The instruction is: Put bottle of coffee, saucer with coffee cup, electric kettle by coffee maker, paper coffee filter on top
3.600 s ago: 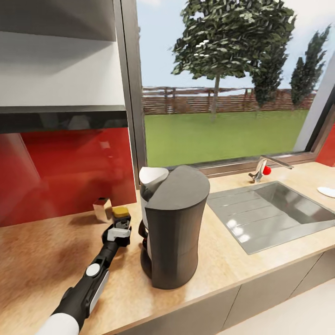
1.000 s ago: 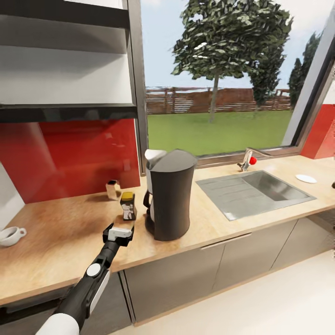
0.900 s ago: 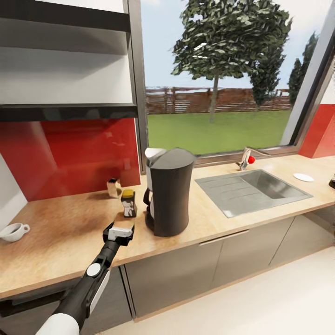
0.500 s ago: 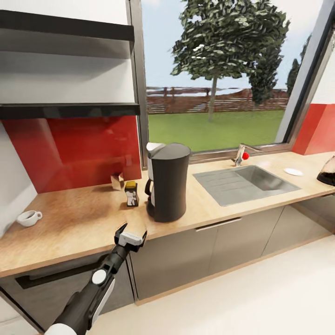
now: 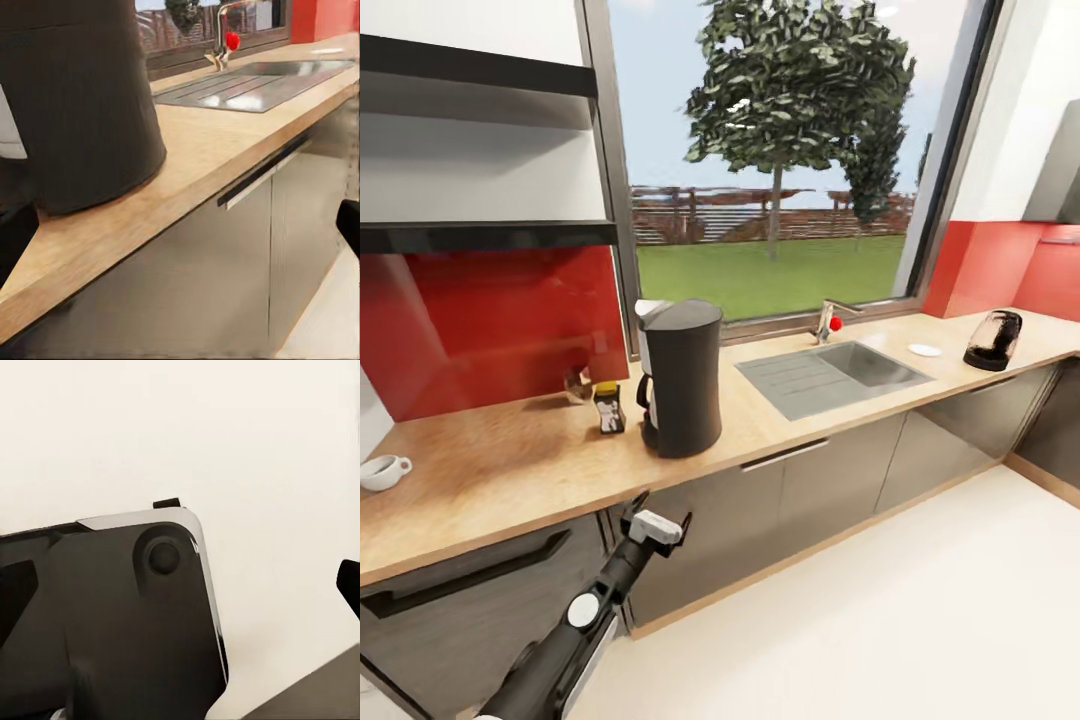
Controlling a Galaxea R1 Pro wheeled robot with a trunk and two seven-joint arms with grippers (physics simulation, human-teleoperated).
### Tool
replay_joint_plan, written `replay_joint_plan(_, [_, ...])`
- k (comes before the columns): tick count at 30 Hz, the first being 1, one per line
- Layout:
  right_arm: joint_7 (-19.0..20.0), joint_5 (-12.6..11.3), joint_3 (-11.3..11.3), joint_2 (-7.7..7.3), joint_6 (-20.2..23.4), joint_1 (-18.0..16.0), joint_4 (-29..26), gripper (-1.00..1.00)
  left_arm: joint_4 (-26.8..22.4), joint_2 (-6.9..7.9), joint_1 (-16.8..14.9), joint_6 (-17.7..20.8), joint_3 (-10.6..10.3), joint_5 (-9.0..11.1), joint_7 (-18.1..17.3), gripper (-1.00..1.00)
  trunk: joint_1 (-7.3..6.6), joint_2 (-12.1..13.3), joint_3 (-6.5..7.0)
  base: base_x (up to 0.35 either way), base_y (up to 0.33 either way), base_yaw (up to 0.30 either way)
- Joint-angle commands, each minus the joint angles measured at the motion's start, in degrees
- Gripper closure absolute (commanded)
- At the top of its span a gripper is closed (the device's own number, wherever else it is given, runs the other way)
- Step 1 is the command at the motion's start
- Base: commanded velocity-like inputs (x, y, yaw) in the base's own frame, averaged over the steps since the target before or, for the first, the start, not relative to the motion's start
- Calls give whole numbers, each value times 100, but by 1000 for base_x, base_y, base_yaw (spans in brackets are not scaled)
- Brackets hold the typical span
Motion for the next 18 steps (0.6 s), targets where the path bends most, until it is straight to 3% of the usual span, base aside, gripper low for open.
replay_joint_plan(1, [10,-60,-5,1,-25,-5,4,-100,12,-5,83,-19,-74,-29,-6,-100,3,-12,-12,-10,0,-264])
replay_joint_plan(3, [10,-60,-5,1,-25,-5,3,-100,24,-3,380,-23,-217,-28,-6,-100,3,-12,-12,-4,0,-264])
replay_joint_plan(8, [10,-60,-4,1,-18,-5,3,-100,96,21,988,27,-294,-38,33,-100,3,-12,-12,-1,0,-265])
replay_joint_plan(12, [10,-60,-3,1,-16,-5,3,-100,718,80,1498,62,-270,-58,70,-100,3,-12,-12,0,0,-264])
replay_joint_plan(13, [10,-60,-3,1,-16,-5,3,-100,1213,118,1633,73,-255,-62,80,-100,3,-12,-12,0,0,-265])
replay_joint_plan(14, [10,-60,-3,1,-16,-5,3,-100,1403,131,1662,76,-251,-61,84,-100,3,-12,-12,0,0,-265])
replay_joint_plan(15, [15,-54,-3,1,-16,-5,5,-100,2907,201,1755,83,-231,-42,243,-100,3,-12,-12,0,0,-265])
replay_joint_plan(17, [17,-53,-3,1,-16,-5,7,-100,3508,214,1767,80,-228,-12,442,-100,3,-12,-12,0,0,-265])
replay_joint_plan(18, [18,-52,-3,2,-14,-5,9,-100,3989,224,1773,77,-226,56,703,-100,3,-12,-12,0,0,-264])
